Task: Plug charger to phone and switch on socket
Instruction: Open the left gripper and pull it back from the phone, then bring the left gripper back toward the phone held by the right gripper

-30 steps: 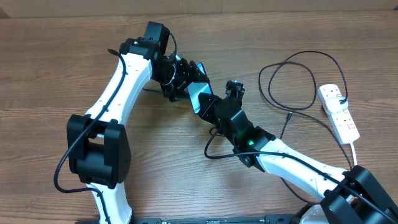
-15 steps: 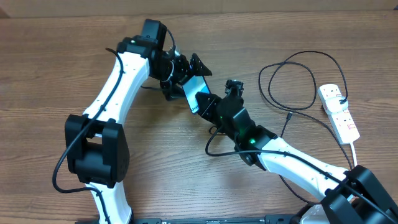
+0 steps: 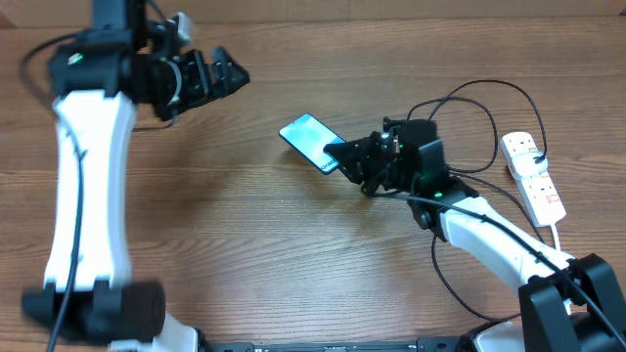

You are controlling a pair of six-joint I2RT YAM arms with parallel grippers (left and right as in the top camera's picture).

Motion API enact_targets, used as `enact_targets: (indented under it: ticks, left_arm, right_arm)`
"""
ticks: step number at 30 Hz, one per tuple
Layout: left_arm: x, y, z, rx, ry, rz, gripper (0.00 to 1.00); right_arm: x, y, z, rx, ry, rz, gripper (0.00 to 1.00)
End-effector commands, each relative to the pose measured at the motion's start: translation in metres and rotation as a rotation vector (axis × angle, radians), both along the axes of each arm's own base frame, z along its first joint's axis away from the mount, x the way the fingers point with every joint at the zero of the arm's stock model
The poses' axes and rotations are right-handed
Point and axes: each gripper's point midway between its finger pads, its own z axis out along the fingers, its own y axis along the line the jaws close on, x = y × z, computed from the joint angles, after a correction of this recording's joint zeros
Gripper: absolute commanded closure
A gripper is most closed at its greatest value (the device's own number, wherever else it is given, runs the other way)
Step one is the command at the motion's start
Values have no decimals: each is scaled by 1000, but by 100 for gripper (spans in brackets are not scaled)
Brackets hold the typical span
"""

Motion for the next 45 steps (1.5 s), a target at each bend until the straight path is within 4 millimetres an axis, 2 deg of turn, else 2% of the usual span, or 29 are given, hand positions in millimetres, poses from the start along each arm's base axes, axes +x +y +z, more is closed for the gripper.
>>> enact_targets:
  ticks: [1,3,6,12,13,15,18,21,24,27,33,39,42,45]
  left_arm:
    - [-33,10,50,112,-154,-10,0]
    - [-52,11,63,120,-180,-7,0]
    - [-82,28,74,201,-187,55,0]
    - [-144,53,74,318,-111,152,0]
    - [-161,60,73,354,-87,170,0]
    - [-171,66,74,370,-80,203,0]
    - [-174,74,81,368,-101,297,0]
    - [-166,75,86,318,-119,372,0]
    - [-158,73,82,236,-79,473,0]
    - [-152,63,65,173,12,469,1]
    - [-150,22,20,-24,238,391,0]
    - [-150,7,-11,-98,300,346,1]
    - [-157,-2,-22,-143,312,318,0]
    - [-172,2,-30,-125,309,330,0]
  right_arm:
    - [-24,14,28,183,192,94,96]
    - [-27,16,29,217,271,81,96]
    - [-35,18,31,245,325,114,96]
    - [-41,21,37,268,338,159,96]
    - [-43,22,38,280,368,164,96]
    - [-44,22,40,295,398,162,96]
    - [-45,23,44,307,393,172,96]
    - [-47,24,49,322,386,195,96]
    - [-47,24,50,328,398,191,96]
    - [-47,25,50,327,398,191,96]
    - [-46,24,49,326,399,185,96]
    - [-46,24,49,325,395,187,96]
    - [-45,24,49,324,393,182,96]
    - [-42,23,48,320,382,166,96]
